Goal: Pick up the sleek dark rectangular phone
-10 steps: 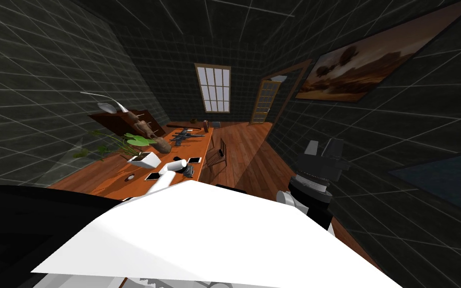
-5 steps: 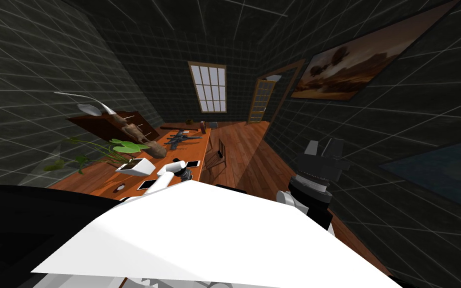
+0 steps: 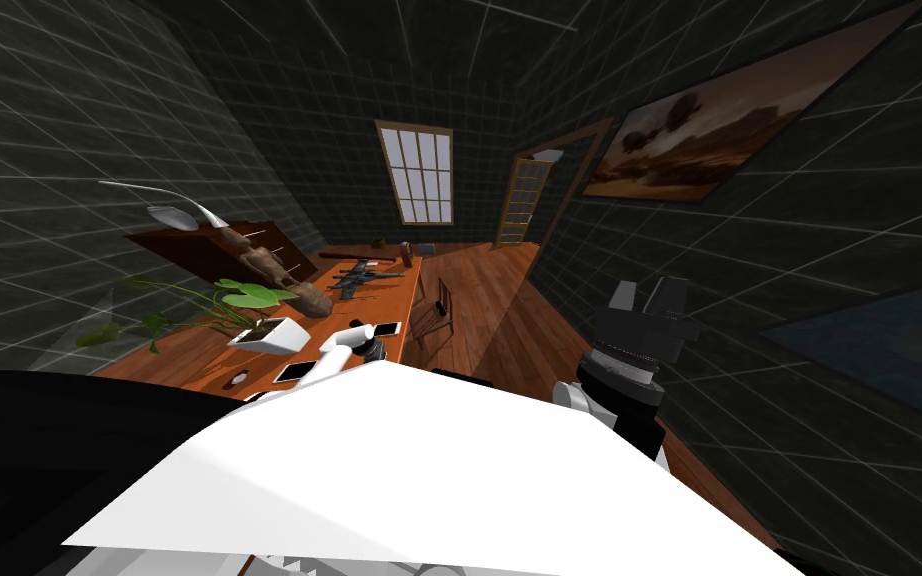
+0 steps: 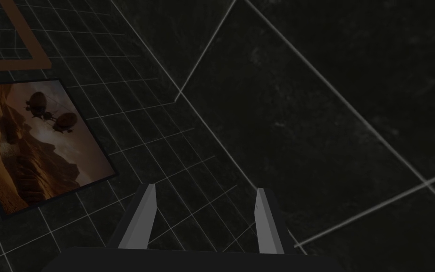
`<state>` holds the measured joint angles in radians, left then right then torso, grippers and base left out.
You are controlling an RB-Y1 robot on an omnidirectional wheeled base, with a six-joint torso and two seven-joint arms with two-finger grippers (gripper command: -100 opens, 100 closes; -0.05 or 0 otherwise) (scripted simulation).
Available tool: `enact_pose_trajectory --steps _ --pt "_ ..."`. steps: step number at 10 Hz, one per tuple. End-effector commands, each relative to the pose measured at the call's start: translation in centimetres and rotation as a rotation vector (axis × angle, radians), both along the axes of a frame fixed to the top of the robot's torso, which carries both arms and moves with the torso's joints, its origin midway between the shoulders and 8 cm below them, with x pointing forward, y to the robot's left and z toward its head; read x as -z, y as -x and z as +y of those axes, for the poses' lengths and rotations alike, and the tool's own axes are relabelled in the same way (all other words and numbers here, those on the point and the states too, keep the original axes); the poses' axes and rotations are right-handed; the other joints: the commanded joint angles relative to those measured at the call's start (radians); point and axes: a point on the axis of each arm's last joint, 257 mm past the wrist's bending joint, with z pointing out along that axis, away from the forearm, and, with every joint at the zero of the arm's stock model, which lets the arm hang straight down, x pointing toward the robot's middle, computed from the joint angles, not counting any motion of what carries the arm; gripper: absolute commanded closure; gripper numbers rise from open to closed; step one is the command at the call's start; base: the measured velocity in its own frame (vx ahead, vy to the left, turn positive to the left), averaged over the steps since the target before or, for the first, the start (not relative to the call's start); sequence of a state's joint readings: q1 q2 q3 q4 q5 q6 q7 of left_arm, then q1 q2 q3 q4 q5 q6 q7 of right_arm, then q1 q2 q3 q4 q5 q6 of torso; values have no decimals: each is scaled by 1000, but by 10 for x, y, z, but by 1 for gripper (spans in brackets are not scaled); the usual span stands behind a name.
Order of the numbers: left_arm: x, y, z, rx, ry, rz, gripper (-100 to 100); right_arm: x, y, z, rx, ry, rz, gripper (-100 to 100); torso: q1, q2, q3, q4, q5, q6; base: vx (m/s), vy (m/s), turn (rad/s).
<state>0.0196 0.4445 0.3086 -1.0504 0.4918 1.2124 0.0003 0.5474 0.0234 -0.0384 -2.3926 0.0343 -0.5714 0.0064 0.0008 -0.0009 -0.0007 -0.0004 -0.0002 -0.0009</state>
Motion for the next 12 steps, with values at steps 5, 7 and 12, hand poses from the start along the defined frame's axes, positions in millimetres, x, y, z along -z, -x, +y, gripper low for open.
enact_pose_trajectory --steps 5,7,12 --pt "1 1 -1 2 1 2 100 0 0 0 0 0 0 0 0 -1 0 0 0 0 1 3 -1" --pt "1 1 -1 0 1 2 0 0 0 0 0 0 0 0 0 -1 0 0 0 1 0 0 0" --pt "-10 0 5 1 -2 -2 0 0 0 0 0 0 0 0 -1 0 0 0 0 1 -4 -14 3"
